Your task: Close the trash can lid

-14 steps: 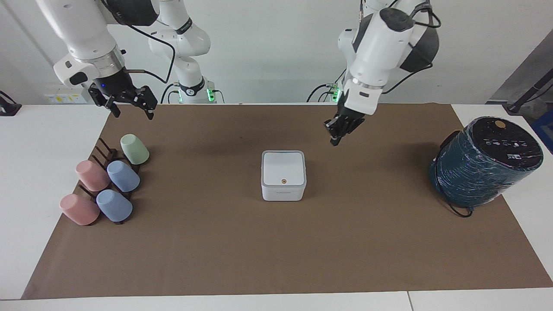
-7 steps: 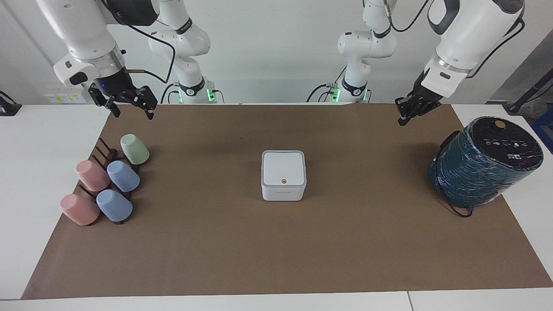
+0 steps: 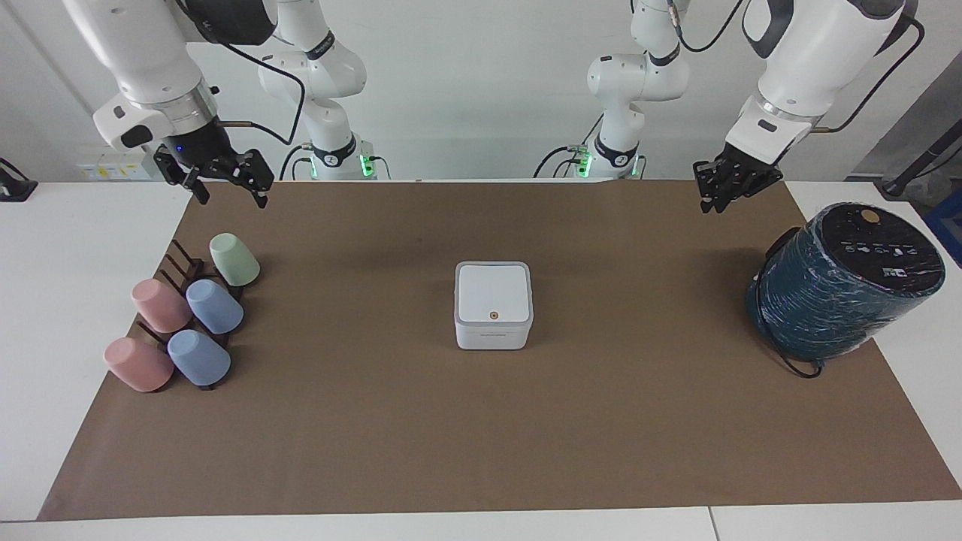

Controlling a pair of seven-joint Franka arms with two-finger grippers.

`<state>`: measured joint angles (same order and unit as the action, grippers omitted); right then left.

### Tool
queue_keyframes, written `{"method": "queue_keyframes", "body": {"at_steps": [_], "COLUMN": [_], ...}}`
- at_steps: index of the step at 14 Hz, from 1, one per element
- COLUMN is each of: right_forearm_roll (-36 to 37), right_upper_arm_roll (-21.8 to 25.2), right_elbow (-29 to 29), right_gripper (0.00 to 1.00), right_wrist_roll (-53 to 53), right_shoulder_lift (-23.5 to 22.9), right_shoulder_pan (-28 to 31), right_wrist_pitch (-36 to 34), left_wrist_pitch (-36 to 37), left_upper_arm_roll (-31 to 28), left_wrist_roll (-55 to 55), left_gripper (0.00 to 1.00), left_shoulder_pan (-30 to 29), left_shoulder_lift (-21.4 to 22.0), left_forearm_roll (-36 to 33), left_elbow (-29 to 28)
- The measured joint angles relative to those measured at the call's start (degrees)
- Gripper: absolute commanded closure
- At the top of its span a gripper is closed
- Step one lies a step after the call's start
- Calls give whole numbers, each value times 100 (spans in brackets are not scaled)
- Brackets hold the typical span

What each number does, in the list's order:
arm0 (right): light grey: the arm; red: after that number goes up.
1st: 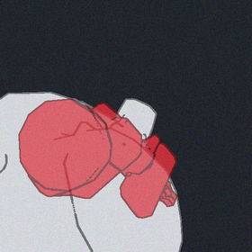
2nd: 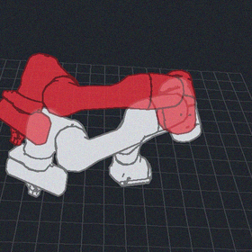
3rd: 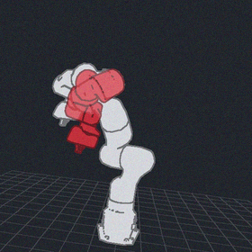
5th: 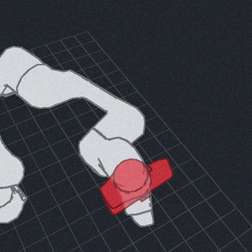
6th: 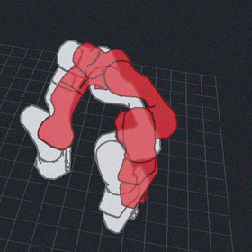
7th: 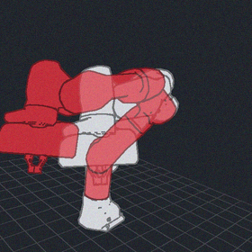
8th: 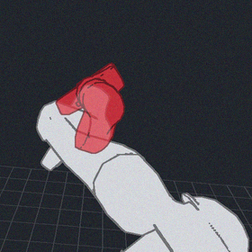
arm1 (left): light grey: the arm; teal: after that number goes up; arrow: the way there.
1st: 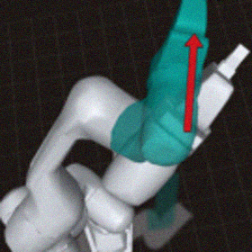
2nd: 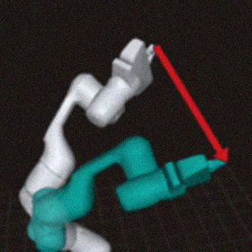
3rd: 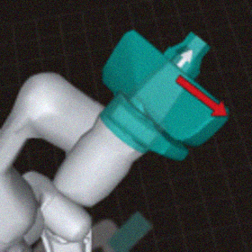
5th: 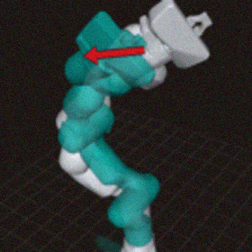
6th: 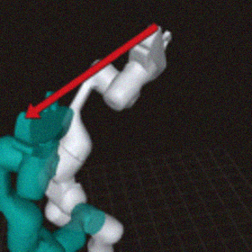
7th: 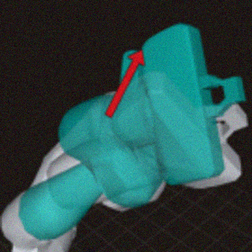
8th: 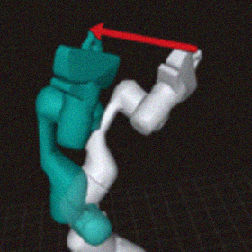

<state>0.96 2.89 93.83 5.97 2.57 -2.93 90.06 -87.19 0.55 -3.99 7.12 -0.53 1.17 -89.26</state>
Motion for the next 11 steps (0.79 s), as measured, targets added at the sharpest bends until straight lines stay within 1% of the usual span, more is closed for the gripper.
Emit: {"method": "queue_keyframes", "body": {"at_steps": [1, 2, 3, 7, 11], "right_forearm_roll": [0, 0, 0, 0, 0], "right_upper_arm_roll": [0, 0, 0, 0, 0], "right_elbow": [0, 0, 0, 0, 0], "right_gripper": [0, 0, 0, 0, 0], "right_wrist_roll": [0, 0, 0, 0, 0], "right_shoulder_lift": [0, 0, 0, 0, 0], "right_shoulder_pan": [0, 0, 0, 0, 0], "right_wrist_pitch": [0, 0, 0, 0, 0], "left_wrist_pitch": [-22, -60, -129, -622, -718], "left_upper_arm_roll": [0, 0, 0, 0, 5], "left_wrist_roll": [12, 26, 32, 59, 66], "left_gripper": [21, 6, 0, 0, 0], "left_shoulder_pan": [0, 0, 0, 0, 0], "left_shoulder_lift": [1, 1, 1, 1, 1], "left_forearm_roll": [-1, -1, -2, -3, -11], "left_elbow": [-1, -1, -2, -56, -64]}}
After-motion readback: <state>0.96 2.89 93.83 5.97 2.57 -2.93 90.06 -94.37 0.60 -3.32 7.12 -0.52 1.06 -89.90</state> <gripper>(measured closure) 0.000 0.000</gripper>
